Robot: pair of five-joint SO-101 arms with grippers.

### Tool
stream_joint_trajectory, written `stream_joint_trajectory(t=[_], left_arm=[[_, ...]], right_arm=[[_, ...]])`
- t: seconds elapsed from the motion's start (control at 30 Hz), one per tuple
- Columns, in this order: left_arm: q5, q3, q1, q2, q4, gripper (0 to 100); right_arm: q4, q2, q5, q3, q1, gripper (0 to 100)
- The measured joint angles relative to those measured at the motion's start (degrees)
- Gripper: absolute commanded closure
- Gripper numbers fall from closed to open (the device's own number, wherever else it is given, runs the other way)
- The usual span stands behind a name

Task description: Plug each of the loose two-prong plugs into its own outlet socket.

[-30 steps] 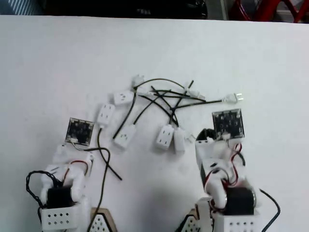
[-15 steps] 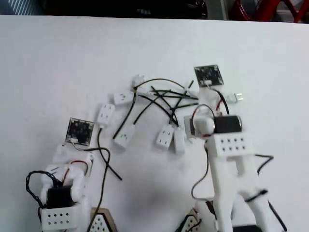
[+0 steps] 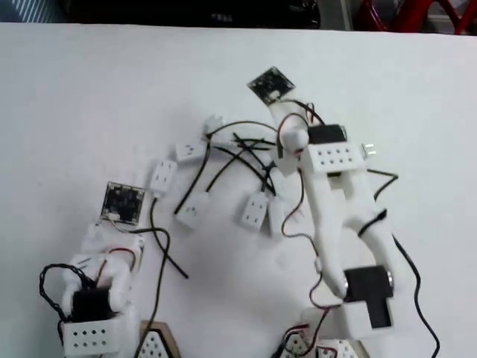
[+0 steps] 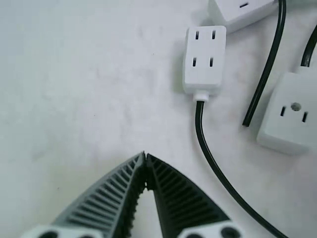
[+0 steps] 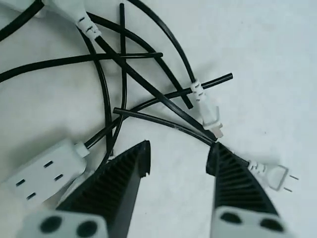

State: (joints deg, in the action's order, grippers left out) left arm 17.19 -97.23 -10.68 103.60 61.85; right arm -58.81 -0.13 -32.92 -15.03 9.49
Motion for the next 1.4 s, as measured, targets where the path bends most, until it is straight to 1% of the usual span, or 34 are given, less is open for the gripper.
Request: stream_joint_trajectory(t=[0.13, 0.4, 0.67, 0.73, 0.77, 0.87, 0.9, 0.93, 1.1, 1.27, 1.4], left_arm=[[0.0, 0.0, 0.0, 0.0, 0.0, 97], [0.0, 0.0, 0.0, 0.0, 0.0, 97], [0.0, 0.0, 0.0, 0.0, 0.0, 98], [0.0, 0.0, 0.0, 0.0, 0.0, 98], [0.0, 0.0, 0.0, 0.0, 0.0, 98], [0.0, 0.0, 0.0, 0.0, 0.0, 98], [0.0, 0.0, 0.0, 0.0, 0.0, 98], [0.0, 0.0, 0.0, 0.0, 0.0, 98], [0.0, 0.0, 0.0, 0.0, 0.0, 98], [0.0, 0.0, 0.0, 0.0, 0.0, 98], [0.0, 0.0, 0.0, 0.0, 0.0, 98]], right_arm=[[0.26, 8.18, -2.29, 5.54, -1.49, 80.7], [0.26, 21.63, -2.64, 15.65, -3.6, 80.8], [0.44, 31.12, -2.73, 23.91, -4.4, 80.9], [0.44, 32.7, -2.73, 24.97, -4.48, 82.6], [0.44, 33.23, -2.73, 25.23, -4.48, 85.4], [0.44, 33.58, -2.73, 25.49, -4.57, 97.8], [0.44, 33.58, -2.73, 25.49, -4.66, 98.8], [0.44, 33.58, -2.81, 25.49, -4.92, 97.1], [-0.97, 31.56, -2.9, 25.41, -5.1, 98.1], [-7.3, 25.23, -2.9, 25.41, -5.01, 98.1], [-14.68, 20.4, -2.9, 25.41, -5.01, 98.1]])
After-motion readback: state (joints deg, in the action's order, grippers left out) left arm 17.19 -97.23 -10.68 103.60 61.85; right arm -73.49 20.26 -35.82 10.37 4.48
